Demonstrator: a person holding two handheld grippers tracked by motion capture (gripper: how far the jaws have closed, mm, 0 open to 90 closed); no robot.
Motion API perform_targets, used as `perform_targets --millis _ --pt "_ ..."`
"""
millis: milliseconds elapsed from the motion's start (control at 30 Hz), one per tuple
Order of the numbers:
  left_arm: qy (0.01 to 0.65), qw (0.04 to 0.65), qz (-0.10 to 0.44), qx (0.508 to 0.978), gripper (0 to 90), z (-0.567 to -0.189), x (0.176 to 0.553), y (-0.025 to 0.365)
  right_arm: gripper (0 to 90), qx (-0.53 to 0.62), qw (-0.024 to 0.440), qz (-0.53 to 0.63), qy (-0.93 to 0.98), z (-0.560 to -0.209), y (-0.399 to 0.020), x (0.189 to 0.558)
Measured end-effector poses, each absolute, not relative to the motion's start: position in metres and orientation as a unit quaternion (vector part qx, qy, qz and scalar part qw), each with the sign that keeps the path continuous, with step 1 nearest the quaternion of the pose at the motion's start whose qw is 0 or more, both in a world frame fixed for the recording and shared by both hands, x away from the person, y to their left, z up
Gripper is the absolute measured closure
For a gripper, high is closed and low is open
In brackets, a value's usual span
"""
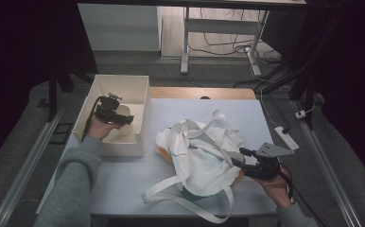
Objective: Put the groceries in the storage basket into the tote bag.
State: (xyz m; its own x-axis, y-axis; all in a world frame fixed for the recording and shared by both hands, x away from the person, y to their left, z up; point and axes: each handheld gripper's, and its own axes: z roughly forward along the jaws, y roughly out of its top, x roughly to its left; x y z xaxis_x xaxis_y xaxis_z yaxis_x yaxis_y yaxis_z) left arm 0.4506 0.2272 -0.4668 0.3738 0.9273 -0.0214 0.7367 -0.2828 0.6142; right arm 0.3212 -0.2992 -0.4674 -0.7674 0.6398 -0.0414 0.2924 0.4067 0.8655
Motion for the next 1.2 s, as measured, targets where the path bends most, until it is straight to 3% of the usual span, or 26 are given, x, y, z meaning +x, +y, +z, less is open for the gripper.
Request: perform_targets --millis 167,900,1200 --pt "0.53 0.279 0.174 0.781 19.4 -0.469 0.452 0.229 43.9 0.287 0.186 0.462 0.818 -0.469 -0.3 0.322" --pt "0.514 0.309 0.182 0.779 20.5 -0.45 0.438 0.238 43.9 0.29 0.185 0.459 0.819 -0.47 -0.3 0.323" --pt "0.511 0.361 0.19 0.756 20.5 -0.428 0.417 0.248 43.9 0.291 0.186 0.457 0.819 -0.471 -0.299 0.323"
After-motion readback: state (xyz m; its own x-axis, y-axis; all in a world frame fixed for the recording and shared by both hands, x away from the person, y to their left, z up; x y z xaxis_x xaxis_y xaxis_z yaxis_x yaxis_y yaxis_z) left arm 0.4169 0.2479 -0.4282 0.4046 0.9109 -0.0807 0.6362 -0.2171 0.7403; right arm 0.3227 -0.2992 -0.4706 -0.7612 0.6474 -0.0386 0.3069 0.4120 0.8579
